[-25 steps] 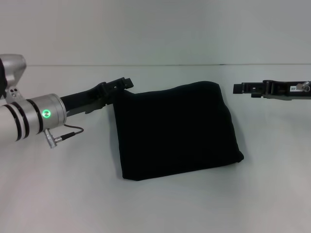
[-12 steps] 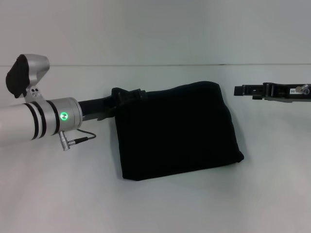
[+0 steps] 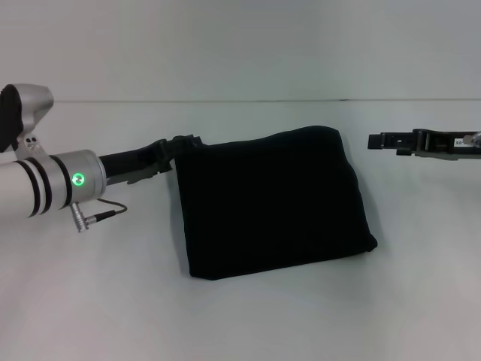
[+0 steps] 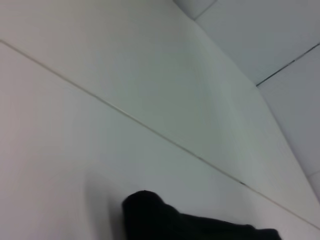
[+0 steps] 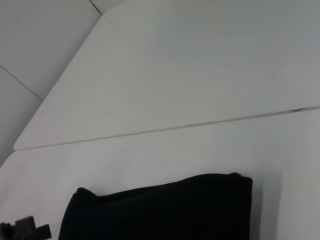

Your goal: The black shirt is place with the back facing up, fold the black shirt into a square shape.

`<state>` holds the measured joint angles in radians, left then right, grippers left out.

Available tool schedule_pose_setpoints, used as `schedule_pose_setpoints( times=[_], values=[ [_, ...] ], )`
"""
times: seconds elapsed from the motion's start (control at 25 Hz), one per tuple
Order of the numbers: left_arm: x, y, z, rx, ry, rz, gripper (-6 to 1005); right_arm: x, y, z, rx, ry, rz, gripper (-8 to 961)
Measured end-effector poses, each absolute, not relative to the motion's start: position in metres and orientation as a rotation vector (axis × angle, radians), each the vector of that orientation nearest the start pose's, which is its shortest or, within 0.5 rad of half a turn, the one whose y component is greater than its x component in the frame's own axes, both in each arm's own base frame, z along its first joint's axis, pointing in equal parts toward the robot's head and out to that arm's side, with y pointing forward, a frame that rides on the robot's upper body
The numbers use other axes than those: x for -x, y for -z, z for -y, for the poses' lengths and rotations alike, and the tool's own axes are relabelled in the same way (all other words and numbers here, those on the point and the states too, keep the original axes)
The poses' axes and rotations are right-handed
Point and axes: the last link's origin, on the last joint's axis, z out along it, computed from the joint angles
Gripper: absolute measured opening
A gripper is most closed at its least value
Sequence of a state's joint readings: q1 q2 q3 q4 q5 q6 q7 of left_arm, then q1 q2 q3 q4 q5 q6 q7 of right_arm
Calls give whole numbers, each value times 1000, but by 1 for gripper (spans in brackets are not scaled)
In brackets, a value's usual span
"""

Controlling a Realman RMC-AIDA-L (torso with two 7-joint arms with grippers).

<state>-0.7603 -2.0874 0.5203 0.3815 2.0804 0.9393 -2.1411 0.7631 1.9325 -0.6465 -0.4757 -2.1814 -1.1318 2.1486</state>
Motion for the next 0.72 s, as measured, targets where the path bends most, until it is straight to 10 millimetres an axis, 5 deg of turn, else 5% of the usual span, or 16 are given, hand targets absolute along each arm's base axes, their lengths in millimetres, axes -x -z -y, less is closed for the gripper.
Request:
schedule_pose_setpoints(
  times=[0.72],
  values=[
    [255,51,-414,2046,629,1676,940,-272,-36,-426,2193,-505,-1477,856]
  ],
)
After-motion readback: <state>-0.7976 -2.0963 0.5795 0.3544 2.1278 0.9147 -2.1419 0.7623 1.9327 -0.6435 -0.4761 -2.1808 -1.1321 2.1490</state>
